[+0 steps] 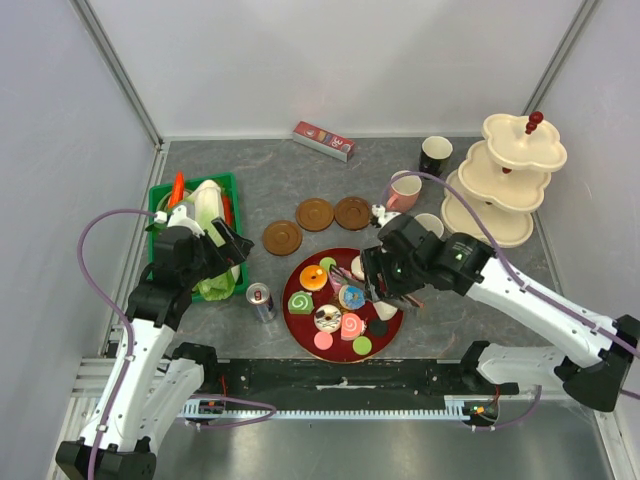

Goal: Serve the afternoon tea

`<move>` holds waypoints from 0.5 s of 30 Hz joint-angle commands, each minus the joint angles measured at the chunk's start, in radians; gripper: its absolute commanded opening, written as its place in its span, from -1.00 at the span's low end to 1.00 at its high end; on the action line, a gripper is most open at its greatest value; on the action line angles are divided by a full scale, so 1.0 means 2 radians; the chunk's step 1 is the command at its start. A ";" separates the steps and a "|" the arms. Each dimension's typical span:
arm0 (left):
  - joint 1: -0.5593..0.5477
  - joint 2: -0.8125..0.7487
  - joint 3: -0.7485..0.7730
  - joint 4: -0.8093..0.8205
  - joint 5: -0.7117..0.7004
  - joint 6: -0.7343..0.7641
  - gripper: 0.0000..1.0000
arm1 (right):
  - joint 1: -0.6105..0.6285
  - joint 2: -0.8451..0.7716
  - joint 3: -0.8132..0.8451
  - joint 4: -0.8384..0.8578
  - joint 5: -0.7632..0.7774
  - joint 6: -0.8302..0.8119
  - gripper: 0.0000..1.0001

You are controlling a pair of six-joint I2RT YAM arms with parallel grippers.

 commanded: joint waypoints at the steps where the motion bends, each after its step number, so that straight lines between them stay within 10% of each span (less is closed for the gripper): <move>1: 0.001 0.001 0.006 0.004 0.005 -0.010 0.97 | 0.061 0.018 0.032 -0.061 0.070 0.015 0.47; 15: 0.002 0.001 -0.001 -0.006 0.018 -0.010 0.97 | 0.102 0.010 -0.004 -0.058 0.076 0.024 0.55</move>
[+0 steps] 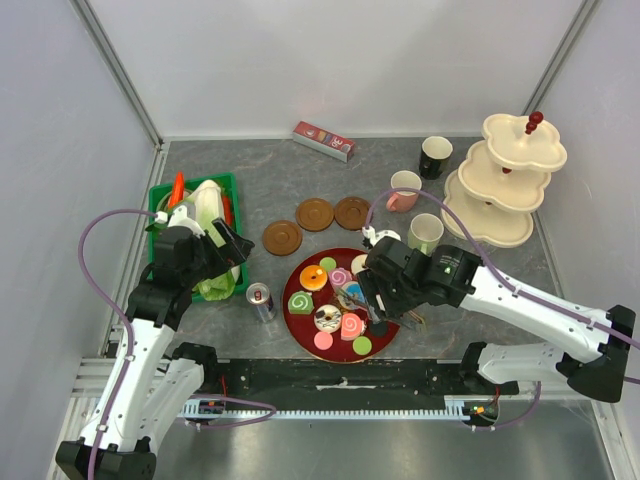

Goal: Serve the afternoon tea

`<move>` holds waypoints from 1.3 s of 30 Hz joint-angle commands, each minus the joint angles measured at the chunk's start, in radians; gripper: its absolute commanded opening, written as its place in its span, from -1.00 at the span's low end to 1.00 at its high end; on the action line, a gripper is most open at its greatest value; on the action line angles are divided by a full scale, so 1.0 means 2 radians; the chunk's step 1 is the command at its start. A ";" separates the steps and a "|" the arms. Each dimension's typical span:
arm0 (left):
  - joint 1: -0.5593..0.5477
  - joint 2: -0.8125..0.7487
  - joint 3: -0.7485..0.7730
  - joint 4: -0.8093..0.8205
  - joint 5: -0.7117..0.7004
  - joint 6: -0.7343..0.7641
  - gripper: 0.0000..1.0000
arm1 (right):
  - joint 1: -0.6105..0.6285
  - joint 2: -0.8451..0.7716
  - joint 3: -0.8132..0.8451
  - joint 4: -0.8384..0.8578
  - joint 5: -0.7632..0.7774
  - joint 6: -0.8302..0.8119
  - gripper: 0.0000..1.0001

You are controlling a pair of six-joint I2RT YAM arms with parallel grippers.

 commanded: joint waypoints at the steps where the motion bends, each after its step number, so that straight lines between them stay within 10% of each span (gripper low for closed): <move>1: 0.003 -0.001 -0.002 -0.005 0.015 -0.010 0.97 | 0.003 -0.006 -0.008 0.013 0.007 -0.006 0.55; 19: 0.002 -0.004 -0.006 -0.010 0.027 -0.009 0.99 | 0.002 0.033 -0.050 0.068 0.009 0.022 0.53; 39: 0.001 0.003 -0.014 -0.007 0.027 -0.013 0.99 | 0.001 -0.022 0.018 0.032 0.050 0.045 0.05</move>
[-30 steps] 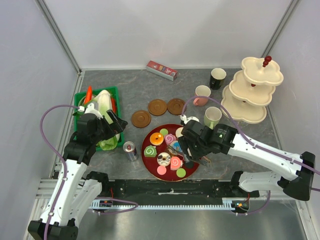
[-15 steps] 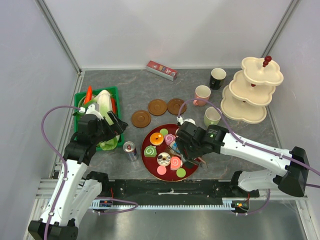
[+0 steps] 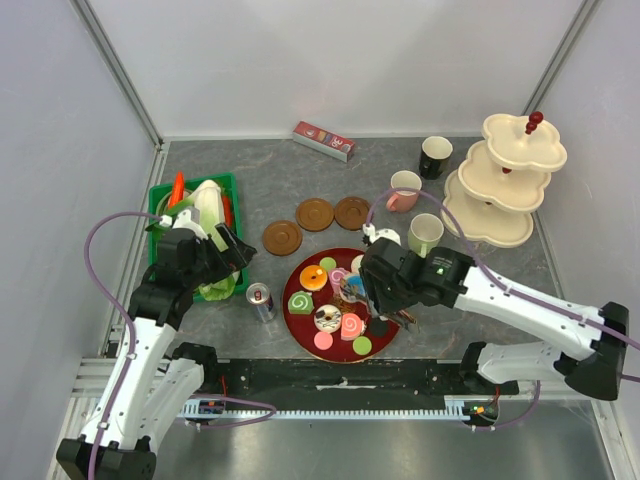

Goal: Serve the afternoon tea

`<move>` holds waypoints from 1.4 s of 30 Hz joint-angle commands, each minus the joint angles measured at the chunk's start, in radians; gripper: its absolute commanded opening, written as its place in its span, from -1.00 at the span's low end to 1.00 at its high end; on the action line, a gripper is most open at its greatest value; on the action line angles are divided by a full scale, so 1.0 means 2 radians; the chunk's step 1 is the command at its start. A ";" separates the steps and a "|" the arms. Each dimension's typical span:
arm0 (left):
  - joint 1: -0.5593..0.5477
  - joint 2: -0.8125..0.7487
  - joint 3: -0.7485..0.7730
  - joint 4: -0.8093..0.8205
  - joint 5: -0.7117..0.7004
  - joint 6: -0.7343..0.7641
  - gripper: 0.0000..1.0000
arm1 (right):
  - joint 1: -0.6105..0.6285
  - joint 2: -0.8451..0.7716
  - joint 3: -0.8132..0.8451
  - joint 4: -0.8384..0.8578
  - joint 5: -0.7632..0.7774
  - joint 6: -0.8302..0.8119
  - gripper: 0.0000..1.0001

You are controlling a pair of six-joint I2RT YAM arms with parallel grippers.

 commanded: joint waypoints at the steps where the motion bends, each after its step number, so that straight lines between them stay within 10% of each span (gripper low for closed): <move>1: 0.002 0.003 -0.006 0.010 0.015 -0.013 0.99 | 0.000 -0.045 0.063 -0.012 0.044 0.015 0.04; 20: 0.001 -0.003 -0.011 0.016 0.028 -0.011 0.99 | -0.090 -0.060 0.203 -0.046 0.339 -0.027 0.00; 42: 0.002 -0.007 -0.013 0.018 0.038 -0.011 0.99 | -0.362 0.052 0.075 0.071 0.166 -0.142 0.04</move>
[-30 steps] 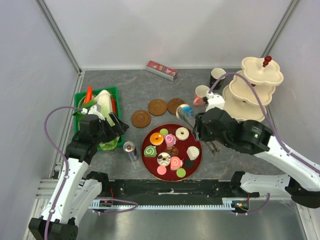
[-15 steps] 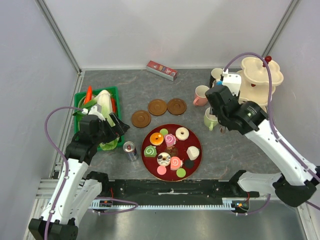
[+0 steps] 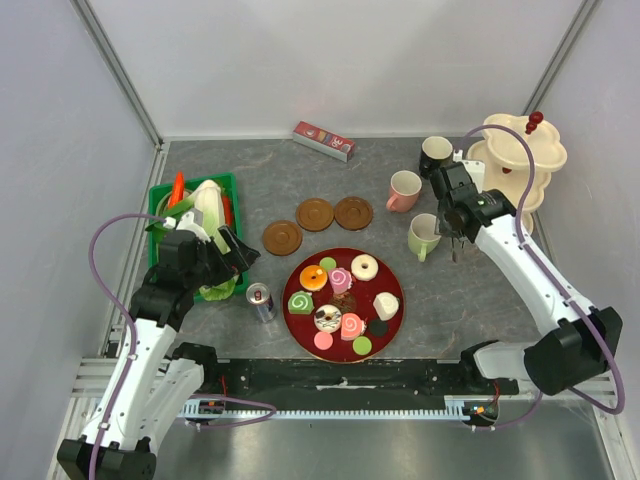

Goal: Serve the afternoon tea

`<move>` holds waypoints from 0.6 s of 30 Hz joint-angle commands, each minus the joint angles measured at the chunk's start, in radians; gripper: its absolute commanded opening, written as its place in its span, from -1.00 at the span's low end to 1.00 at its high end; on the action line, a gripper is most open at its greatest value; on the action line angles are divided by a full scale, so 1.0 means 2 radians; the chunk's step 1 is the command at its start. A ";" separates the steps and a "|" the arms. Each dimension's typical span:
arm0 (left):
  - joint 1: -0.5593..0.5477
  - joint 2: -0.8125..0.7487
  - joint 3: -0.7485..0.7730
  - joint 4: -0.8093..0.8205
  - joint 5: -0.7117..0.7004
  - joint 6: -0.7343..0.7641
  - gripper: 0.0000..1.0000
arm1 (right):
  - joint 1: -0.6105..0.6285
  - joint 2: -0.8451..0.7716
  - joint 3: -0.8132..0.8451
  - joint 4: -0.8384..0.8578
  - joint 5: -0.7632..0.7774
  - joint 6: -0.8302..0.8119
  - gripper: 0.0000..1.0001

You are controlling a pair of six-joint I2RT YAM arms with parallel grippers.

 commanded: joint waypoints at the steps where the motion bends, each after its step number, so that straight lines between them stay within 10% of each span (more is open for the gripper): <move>1: 0.002 -0.003 -0.004 0.016 0.012 -0.008 0.99 | -0.023 0.014 -0.011 0.058 -0.025 -0.021 0.04; 18: 0.002 -0.001 -0.005 0.019 0.006 -0.011 0.99 | -0.043 0.106 -0.025 0.155 0.040 -0.026 0.05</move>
